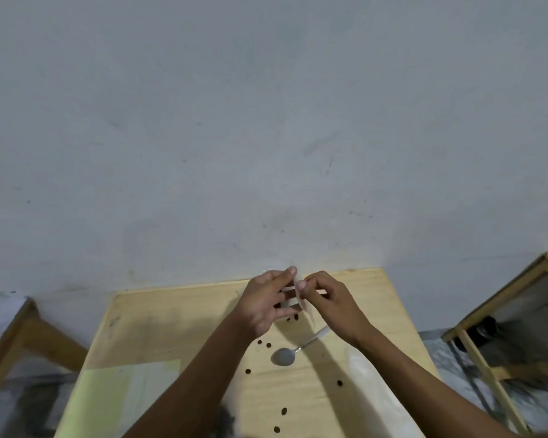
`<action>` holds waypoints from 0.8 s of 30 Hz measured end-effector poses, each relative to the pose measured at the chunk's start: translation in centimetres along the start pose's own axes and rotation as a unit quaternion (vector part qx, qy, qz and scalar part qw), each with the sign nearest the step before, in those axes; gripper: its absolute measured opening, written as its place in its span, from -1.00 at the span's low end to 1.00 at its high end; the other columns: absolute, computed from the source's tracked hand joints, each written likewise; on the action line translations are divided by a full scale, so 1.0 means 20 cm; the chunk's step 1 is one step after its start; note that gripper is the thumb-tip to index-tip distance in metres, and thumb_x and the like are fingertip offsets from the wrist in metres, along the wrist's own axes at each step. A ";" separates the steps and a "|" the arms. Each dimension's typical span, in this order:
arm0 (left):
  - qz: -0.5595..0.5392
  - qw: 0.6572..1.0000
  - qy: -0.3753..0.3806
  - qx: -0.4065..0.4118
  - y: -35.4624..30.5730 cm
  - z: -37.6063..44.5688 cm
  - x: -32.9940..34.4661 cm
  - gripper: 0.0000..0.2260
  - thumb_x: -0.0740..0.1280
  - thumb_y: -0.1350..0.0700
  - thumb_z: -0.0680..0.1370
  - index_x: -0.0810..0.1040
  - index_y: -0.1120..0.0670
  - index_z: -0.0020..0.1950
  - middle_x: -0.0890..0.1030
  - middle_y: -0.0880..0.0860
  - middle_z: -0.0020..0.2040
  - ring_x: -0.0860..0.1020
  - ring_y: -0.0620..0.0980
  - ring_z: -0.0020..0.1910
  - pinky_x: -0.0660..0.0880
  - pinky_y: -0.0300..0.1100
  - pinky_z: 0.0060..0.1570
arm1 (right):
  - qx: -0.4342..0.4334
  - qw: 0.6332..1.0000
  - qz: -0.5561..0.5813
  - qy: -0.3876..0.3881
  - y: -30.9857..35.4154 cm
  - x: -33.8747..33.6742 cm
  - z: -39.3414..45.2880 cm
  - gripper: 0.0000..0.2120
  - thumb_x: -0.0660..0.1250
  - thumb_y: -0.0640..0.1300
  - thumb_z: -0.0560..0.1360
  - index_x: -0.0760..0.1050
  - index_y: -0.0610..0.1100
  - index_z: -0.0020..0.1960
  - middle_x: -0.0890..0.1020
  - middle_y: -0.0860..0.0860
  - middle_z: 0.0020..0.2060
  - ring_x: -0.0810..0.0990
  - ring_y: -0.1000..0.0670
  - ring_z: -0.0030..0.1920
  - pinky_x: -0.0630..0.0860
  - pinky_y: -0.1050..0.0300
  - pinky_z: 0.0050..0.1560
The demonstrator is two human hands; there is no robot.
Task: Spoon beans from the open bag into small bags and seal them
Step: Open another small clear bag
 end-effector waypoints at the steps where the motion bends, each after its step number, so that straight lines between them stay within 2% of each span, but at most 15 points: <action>1: 0.006 1.000 -0.003 0.006 0.00 -0.01 -0.01 -0.79 0.42 0.03 0.53 0.53 0.16 0.00 0.67 0.13 -0.09 0.66 0.12 -0.02 0.60 0.12 0.04 | 0.012 1.000 0.004 0.003 0.00 0.01 0.00 -0.67 0.34 0.13 0.53 0.53 -0.14 -0.19 0.62 -0.04 -0.09 0.61 0.02 0.00 0.50 -0.08 0.15; 4: 0.014 1.000 -0.015 0.023 -0.01 -0.01 -0.02 -0.86 0.38 0.07 0.56 0.54 0.14 -0.03 0.66 0.09 -0.11 0.65 0.09 -0.07 0.61 0.09 0.03 | 0.042 0.999 0.013 0.023 -0.01 0.04 0.02 -0.63 0.35 0.18 0.51 0.53 -0.14 -0.12 0.66 -0.01 -0.13 0.60 0.07 -0.09 0.52 -0.08 0.12; 8: 0.026 0.998 -0.040 0.043 -0.01 -0.02 -0.04 -0.91 0.33 0.21 0.59 0.54 0.15 -0.11 0.64 0.11 -0.11 0.67 0.05 -0.11 0.62 0.08 0.00 | 0.072 0.997 0.032 0.018 -0.05 0.04 0.04 -0.87 0.34 -0.06 0.55 0.56 -0.11 -0.08 0.67 -0.04 -0.11 0.61 0.04 -0.09 0.58 -0.07 0.06; 11: 0.051 0.995 -0.069 0.058 -0.02 -0.02 -0.05 -0.90 0.31 0.26 0.57 0.50 0.18 -0.16 0.62 0.23 -0.05 0.68 0.11 -0.02 0.62 0.12 0.01 | 0.053 0.998 -0.022 -0.017 -0.03 0.04 0.04 -0.90 0.36 -0.09 0.54 0.60 -0.08 -0.11 0.69 0.04 -0.17 0.63 0.06 -0.16 0.56 0.18 -0.16; 14: 0.054 0.990 -0.110 0.064 -0.01 -0.02 -0.07 -0.90 0.30 0.25 0.56 0.48 0.19 -0.15 0.56 0.21 -0.10 0.66 0.18 -0.02 0.62 0.17 -0.03 | 0.030 0.996 -0.072 -0.038 -0.01 0.05 0.04 -0.87 0.40 -0.10 0.52 0.60 -0.14 -0.15 0.69 0.04 -0.21 0.64 0.12 -0.21 0.50 0.34 -0.31; 17: 0.085 0.987 -0.124 0.059 -0.01 -0.03 -0.07 -0.87 0.36 0.16 0.56 0.51 0.22 -0.08 0.59 0.19 -0.14 0.67 0.16 -0.09 0.64 0.12 -0.06 | 0.034 0.991 -0.128 -0.021 -0.03 0.07 0.05 -0.84 0.36 -0.18 0.52 0.55 -0.14 -0.24 0.66 0.03 -0.30 0.60 0.12 -0.31 0.47 0.32 -0.32; 19: 0.143 0.980 -0.127 0.053 0.00 -0.04 -0.08 -0.83 0.36 0.12 0.57 0.52 0.23 -0.08 0.61 0.17 -0.15 0.66 0.12 -0.16 0.66 0.05 -0.11 | 0.049 0.987 -0.154 -0.016 -0.05 0.07 0.05 -0.81 0.35 -0.21 0.49 0.48 -0.10 -0.30 0.60 0.06 -0.39 0.51 0.15 -0.40 0.41 0.33 -0.36; 20: 0.174 0.975 -0.127 0.053 0.01 -0.04 -0.08 -0.83 0.34 0.12 0.58 0.50 0.21 -0.12 0.60 0.15 -0.17 0.64 0.08 -0.20 0.66 0.01 -0.14 | 0.057 0.985 -0.162 -0.018 -0.06 0.06 0.05 -0.81 0.35 -0.22 0.47 0.46 -0.11 -0.31 0.59 0.04 -0.39 0.50 0.14 -0.42 0.43 0.29 -0.36; 24: 0.251 0.956 -0.144 0.050 0.02 -0.05 -0.08 -0.85 0.25 0.24 0.55 0.40 0.16 -0.22 0.50 0.11 -0.24 0.55 0.01 -0.27 0.61 -0.05 -0.17 | 0.086 0.983 -0.160 -0.036 -0.13 0.04 0.05 -0.87 0.32 -0.23 0.45 0.45 -0.18 -0.27 0.64 -0.11 -0.30 0.68 -0.06 -0.34 0.62 -0.01 -0.24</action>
Point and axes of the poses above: each hand's wrist, its own z-axis towards the middle knuckle, its own x-axis out of the palm, y = z × x, the point moved 7 cm from there along z, towards the middle knuckle
